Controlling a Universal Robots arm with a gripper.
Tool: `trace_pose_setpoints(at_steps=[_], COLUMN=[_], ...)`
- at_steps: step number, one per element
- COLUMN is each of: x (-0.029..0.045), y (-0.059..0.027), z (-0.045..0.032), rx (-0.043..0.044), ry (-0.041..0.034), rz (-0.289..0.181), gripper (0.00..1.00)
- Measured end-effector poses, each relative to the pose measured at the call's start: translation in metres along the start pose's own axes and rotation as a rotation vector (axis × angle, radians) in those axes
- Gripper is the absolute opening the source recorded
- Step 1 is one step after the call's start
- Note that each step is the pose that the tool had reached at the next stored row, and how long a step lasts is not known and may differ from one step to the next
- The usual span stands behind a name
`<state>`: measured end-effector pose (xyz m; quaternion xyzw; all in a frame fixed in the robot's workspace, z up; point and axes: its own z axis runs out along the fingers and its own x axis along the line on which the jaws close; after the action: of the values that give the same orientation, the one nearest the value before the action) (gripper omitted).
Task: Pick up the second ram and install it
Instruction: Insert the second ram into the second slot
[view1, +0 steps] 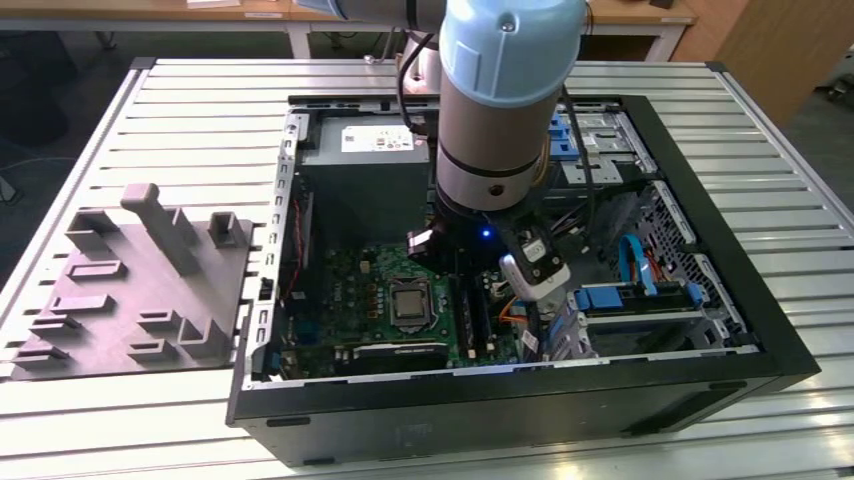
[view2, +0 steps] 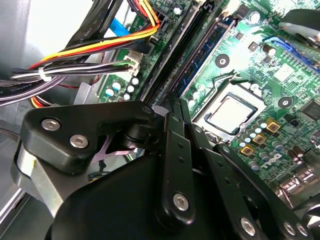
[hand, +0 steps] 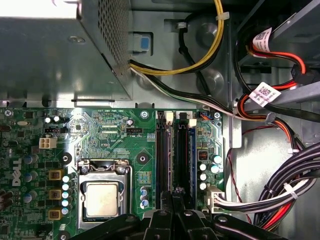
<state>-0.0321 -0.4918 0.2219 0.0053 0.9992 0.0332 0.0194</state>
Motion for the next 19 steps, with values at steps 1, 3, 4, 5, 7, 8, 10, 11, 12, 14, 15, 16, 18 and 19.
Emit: trace_pose_setpoints(at_steps=[1, 3, 4, 5, 7, 8, 10, 11, 12, 14, 15, 16, 18, 19], x=[0.0000, 0.0000, 0.0000, 0.0000, 0.0000, 0.0001, 0.0001, 0.0001, 0.0001, 0.0002, 0.0001, 0.0002, 0.0005, 0.0006], y=[0.0000, 0.0000, -0.0001, -0.0001, -0.0001, -0.0001, -0.0001, -0.0001, -0.0002, -0.0002, -0.0002, -0.0002, -0.0003, -0.0003], z=[0.0000, 0.0011, 0.0012, 0.0012, 0.0012, 0.0012, 0.0019, 0.0026, 0.0028, 0.0029, 0.0031, 0.0036, 0.0044, 0.0046], rx=[0.0000, -0.0005, -0.0002, -0.0001, 0.0002, 0.0001, -0.0004, -0.0005, -0.0002, 0.0002, 0.0001, -0.0002, -0.0001, -0.0001], ry=[0.0000, -0.0002, -0.0001, -0.0001, 0.0000, 0.0000, -0.0003, -0.0004, -0.0004, -0.0004, -0.0005, -0.0007, -0.0012, -0.0014], rz=[0.000, 0.000, 0.000, 0.000, 0.000, 0.000, 0.000, 0.000, 0.000, 0.000, 0.000, 0.000, 0.000, 0.000], gripper=[0.11, 0.11, 0.11, 0.11, 0.11, 0.11, 0.11, 0.11, 0.11, 0.11, 0.11, 0.11, 0.11, 0.11])
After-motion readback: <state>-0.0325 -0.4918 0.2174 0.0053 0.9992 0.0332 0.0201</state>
